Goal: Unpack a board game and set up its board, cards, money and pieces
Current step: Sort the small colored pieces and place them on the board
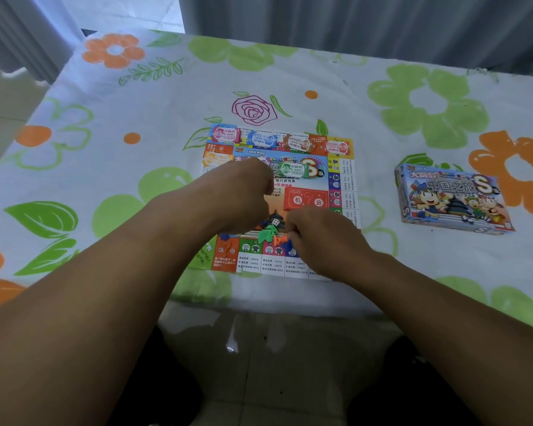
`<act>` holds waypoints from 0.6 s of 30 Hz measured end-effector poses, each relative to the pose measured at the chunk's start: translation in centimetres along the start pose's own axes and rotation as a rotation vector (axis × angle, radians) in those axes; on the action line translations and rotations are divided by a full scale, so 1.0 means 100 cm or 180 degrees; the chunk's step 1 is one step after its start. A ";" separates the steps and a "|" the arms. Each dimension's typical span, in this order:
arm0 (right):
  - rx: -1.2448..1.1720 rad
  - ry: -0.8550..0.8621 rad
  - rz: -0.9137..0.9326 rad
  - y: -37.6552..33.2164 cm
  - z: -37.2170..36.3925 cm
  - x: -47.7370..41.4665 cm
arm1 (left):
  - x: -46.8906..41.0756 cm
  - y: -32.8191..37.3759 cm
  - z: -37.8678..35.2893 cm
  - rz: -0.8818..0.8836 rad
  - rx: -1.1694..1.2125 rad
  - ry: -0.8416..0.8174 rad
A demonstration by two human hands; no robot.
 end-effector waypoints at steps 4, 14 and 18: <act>-0.0372 0.0191 -0.0184 0.009 0.010 -0.004 | 0.001 0.005 -0.003 -0.0117 -0.0028 0.0070; -0.2861 0.0334 -0.1026 0.018 0.040 0.001 | -0.001 0.026 -0.013 -0.0443 0.0033 0.0157; -0.3176 0.0322 -0.1120 0.021 0.044 0.008 | -0.004 0.033 -0.013 -0.0461 0.0112 0.0219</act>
Point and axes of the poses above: each hand's wrist, its own x-axis away from the middle knuckle, its own z-axis out of the back of the hand, y = z × x, the point moved 3 cm from there along -x, towards the middle knuckle, and after that the axes turned 6 degrees about z, right-handed, at the moved point
